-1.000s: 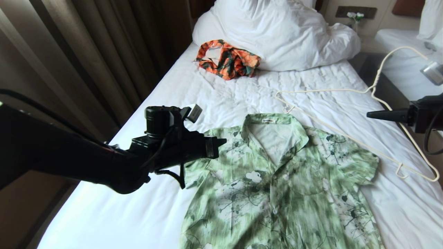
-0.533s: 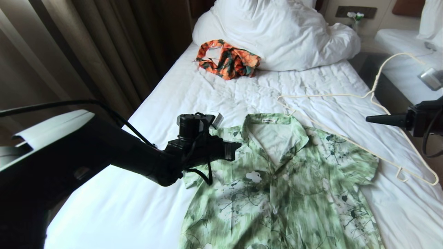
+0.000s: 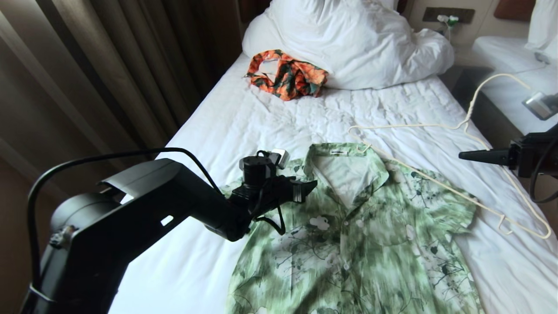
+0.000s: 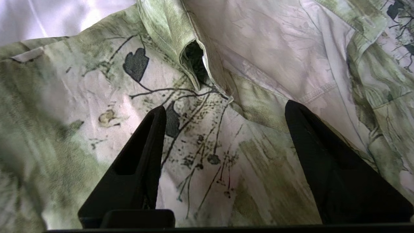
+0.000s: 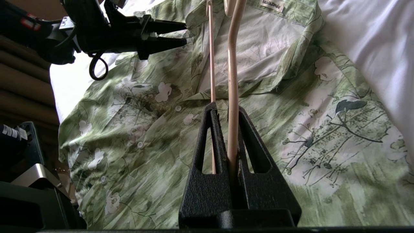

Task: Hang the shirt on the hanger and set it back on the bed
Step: Lift the shirt and hanger

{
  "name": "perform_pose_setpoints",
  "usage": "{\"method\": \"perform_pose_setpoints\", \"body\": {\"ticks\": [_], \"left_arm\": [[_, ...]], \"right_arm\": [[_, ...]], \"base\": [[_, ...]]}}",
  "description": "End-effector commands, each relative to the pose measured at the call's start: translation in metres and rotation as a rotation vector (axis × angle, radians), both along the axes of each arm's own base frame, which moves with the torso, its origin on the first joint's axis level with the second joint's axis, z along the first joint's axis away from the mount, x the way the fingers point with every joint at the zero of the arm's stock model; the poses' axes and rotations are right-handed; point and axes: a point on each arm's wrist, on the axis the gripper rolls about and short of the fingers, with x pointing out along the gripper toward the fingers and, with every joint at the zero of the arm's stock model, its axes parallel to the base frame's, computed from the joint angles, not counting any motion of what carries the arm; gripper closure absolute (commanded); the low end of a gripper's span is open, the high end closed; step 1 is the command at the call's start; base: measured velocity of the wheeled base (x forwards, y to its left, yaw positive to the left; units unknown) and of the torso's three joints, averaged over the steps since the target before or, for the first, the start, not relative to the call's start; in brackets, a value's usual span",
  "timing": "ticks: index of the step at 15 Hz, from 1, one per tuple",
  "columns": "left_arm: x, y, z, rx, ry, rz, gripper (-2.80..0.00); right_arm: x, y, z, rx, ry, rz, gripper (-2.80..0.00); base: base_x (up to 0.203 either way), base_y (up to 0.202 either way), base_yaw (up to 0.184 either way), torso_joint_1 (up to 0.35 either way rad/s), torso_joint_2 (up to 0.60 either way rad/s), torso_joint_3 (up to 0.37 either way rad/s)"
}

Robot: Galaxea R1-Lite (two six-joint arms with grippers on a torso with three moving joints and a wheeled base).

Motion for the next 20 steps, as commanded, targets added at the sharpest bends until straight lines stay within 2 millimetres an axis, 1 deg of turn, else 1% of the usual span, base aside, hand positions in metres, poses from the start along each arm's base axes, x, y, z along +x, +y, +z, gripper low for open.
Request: {"method": "perform_pose_setpoints", "body": {"ticks": [1,4,6,8,9,12,13,16,20], "left_arm": [[0.008,-0.008,-0.012,0.001,0.0,0.002,-2.8],[0.015,-0.025,-0.014,-0.006,-0.036,0.039,-2.8],[0.016,-0.031,-0.016,-0.004,-0.038,0.033,-2.8],[0.019,-0.034,-0.016,-0.013,-0.049,0.034,-2.8],[0.021,-0.033,-0.013,-0.021,-0.061,0.037,-2.8],[0.022,-0.036,-0.01,-0.028,-0.074,0.034,-2.8],[0.022,-0.038,-0.012,-0.028,-0.074,0.033,0.0],[0.028,-0.042,-0.011,-0.044,-0.114,0.033,0.0],[0.034,-0.042,-0.018,-0.036,-0.188,0.052,0.0]], "right_arm": [[-0.002,0.0,-0.001,0.004,0.002,0.005,0.0],[-0.002,0.0,-0.001,0.003,0.001,0.002,0.0],[-0.002,-0.002,-0.002,0.004,0.006,-0.002,0.0],[-0.001,-0.002,-0.003,0.006,0.007,-0.001,0.0],[-0.001,-0.002,-0.003,0.004,0.006,-0.002,0.0],[-0.001,-0.002,-0.002,0.001,-0.003,-0.002,0.0],[-0.002,-0.004,-0.002,0.0,-0.007,-0.005,0.0],[-0.004,-0.004,0.001,-0.002,-0.015,-0.01,0.0],[-0.004,-0.005,0.001,-0.003,-0.016,-0.011,0.0]], "base": [[0.0,0.0,0.0,0.0,0.0,0.0],[0.0,0.0,0.0,0.0,0.0,0.0],[0.0,0.0,0.0,0.0,0.0,0.0],[0.0,0.0,0.0,0.0,0.0,0.0],[0.0,0.0,0.0,0.0,0.0,0.0],[0.0,0.0,0.0,0.0,0.0,0.0],[0.0,0.0,0.0,0.0,0.0,0.0],[0.0,0.0,0.0,0.0,0.0,0.0],[0.0,0.0,0.0,0.0,0.0,0.0]]}}
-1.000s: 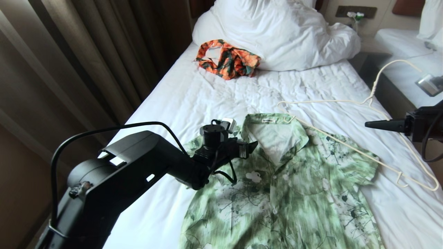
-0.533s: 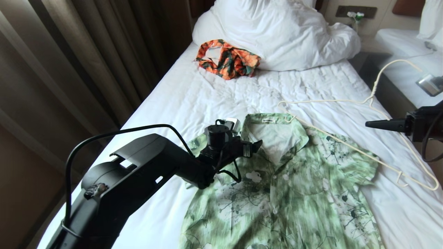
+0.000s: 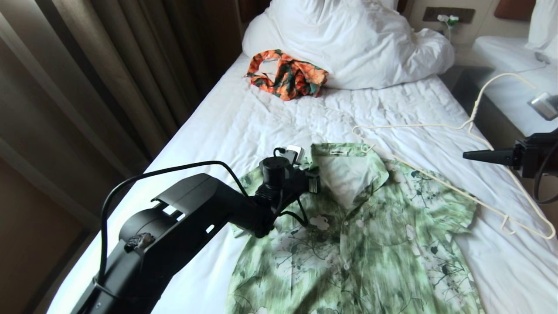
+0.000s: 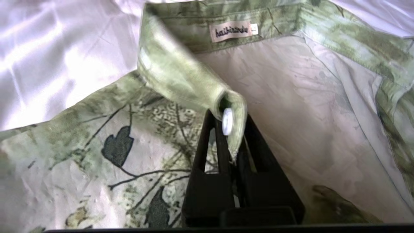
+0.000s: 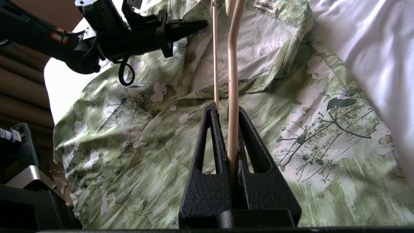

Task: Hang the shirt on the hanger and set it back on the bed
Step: Lift the shirt and hanger

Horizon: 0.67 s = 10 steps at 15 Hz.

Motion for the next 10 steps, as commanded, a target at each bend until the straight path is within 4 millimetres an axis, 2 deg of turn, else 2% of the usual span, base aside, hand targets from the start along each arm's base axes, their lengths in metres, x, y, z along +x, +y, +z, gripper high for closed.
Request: {"method": "perform_pose_setpoints", "body": {"ticks": [1,4,8,10], "left_arm": [[0.001,0.0,-0.004,0.003,0.003,0.019,0.0],[-0.003,0.006,0.007,0.007,0.009,0.048,0.0],[-0.031,0.016,0.042,0.015,0.032,0.033,0.0],[-0.049,0.022,0.066,0.011,0.031,0.021,0.0]], "right_arm": [[0.0,-0.001,0.0,0.002,-0.003,0.003,0.0],[0.0,0.001,-0.004,0.007,0.011,0.009,0.0],[0.002,0.012,-0.006,0.007,0.019,0.041,0.0],[0.003,0.023,-0.011,0.009,0.038,0.073,0.0]], "base": [[0.0,0.0,0.0,0.0,0.0,0.0],[0.0,0.0,0.0,0.0,0.0,0.0],[0.0,0.0,0.0,0.0,0.0,0.0],[0.0,0.0,0.0,0.0,0.0,0.0]]}}
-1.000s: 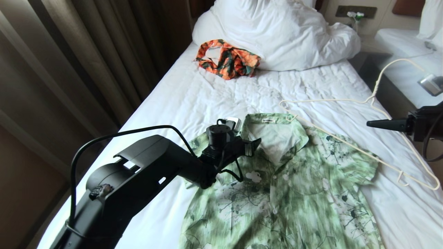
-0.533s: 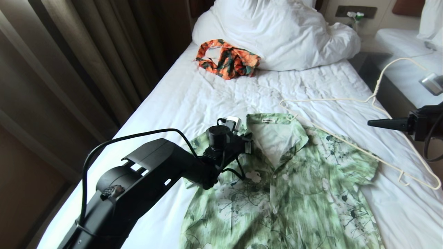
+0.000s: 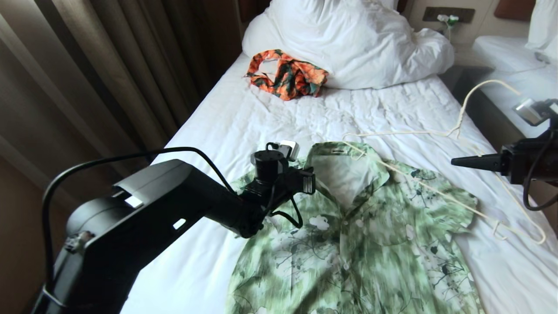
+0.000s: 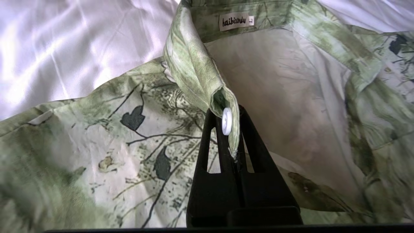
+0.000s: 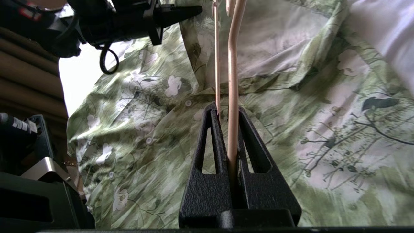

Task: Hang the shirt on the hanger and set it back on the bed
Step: Lift the shirt and hanger, then hook one side of the shirt onto the hanger

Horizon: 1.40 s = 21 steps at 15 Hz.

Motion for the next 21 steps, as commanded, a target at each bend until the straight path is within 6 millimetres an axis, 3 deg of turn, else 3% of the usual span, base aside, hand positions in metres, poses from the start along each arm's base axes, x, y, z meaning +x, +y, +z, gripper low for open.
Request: {"method": "perform_pose_setpoints", "body": {"ticks": [1,6,13,15,21], "left_arm": [[-0.022,0.008,0.044,-0.03,-0.033,-0.014,0.0],[-0.072,0.009,0.094,-0.036,0.011,-0.075,0.0],[-0.12,-0.003,0.126,-0.03,0.012,-0.111,0.0],[-0.138,-0.006,0.137,-0.033,0.005,-0.132,0.0],[-0.219,-0.035,0.163,-0.026,0.004,-0.285,0.0]], "right_arm": [[0.001,0.008,-0.002,0.004,0.006,0.031,0.0],[-0.004,0.035,-0.008,-0.013,0.037,0.083,0.0],[-0.004,0.081,-0.016,-0.038,0.052,0.213,0.0],[-0.006,0.094,-0.011,-0.04,0.036,0.253,0.0],[-0.038,0.11,0.019,-0.03,-0.03,0.304,0.0]], "base": [[0.0,0.0,0.0,0.0,0.0,0.0],[0.0,0.0,0.0,0.0,0.0,0.0],[0.0,0.0,0.0,0.0,0.0,0.0],[0.0,0.0,0.0,0.0,0.0,0.0],[0.0,0.0,0.0,0.0,0.0,0.0]]}}
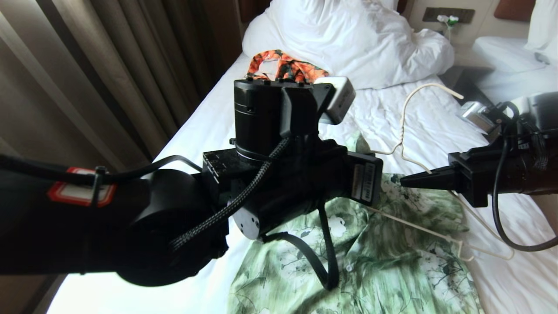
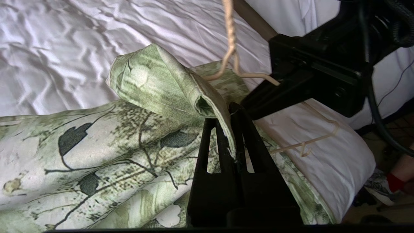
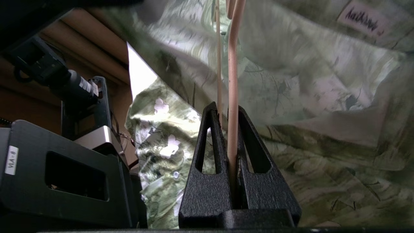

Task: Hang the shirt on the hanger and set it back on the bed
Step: Hook one side of the shirt onto the hanger

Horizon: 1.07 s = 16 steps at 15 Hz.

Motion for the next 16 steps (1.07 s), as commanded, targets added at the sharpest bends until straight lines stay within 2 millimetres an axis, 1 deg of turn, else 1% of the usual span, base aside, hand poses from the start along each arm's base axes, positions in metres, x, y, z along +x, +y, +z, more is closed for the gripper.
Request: {"method": "perform_pose_setpoints", "body": {"ticks": [1,2,4,6,8,11,13,14,15,16], "left_arm": [[-0.027,-0.008,0.012,-0.019,-0.014,-0.042,0.0],[-0.038,-0.015,0.014,-0.01,-0.012,-0.06,0.0],[-0.048,-0.023,0.018,-0.008,-0.013,-0.086,0.0],[-0.05,-0.021,0.02,-0.003,-0.014,-0.087,0.0],[-0.052,-0.015,0.023,0.003,-0.011,-0.088,0.0],[-0.062,-0.014,0.026,0.0,-0.016,-0.114,0.0],[-0.064,-0.015,0.022,0.02,-0.011,-0.117,0.0],[-0.066,-0.01,0.024,0.023,-0.015,-0.12,0.0],[-0.068,-0.004,0.025,0.02,-0.016,-0.132,0.0],[-0.068,-0.004,0.023,0.027,-0.011,-0.135,0.0]], "right_arm": [[-0.013,0.001,0.012,0.011,-0.035,0.011,0.0],[-0.018,0.002,0.016,0.015,-0.043,0.016,0.0],[-0.028,0.007,0.022,0.019,-0.059,0.04,0.0],[-0.04,0.012,0.027,0.025,-0.07,0.065,0.0],[-0.048,0.02,0.025,0.029,-0.061,0.1,0.0],[-0.049,0.027,0.022,0.031,-0.056,0.135,0.0],[-0.049,0.028,0.025,0.033,-0.074,0.139,0.0],[-0.05,0.028,0.023,0.034,-0.074,0.14,0.0],[-0.047,0.029,0.018,0.03,-0.056,0.141,0.0],[-0.042,0.03,0.012,0.026,-0.04,0.142,0.0]], "base": [[0.0,0.0,0.0,0.0,0.0,0.0],[0.0,0.0,0.0,0.0,0.0,0.0],[0.0,0.0,0.0,0.0,0.0,0.0],[0.0,0.0,0.0,0.0,0.0,0.0],[0.0,0.0,0.0,0.0,0.0,0.0],[0.0,0.0,0.0,0.0,0.0,0.0],[0.0,0.0,0.0,0.0,0.0,0.0],[0.0,0.0,0.0,0.0,0.0,0.0],[0.0,0.0,0.0,0.0,0.0,0.0],[0.0,0.0,0.0,0.0,0.0,0.0]]}}
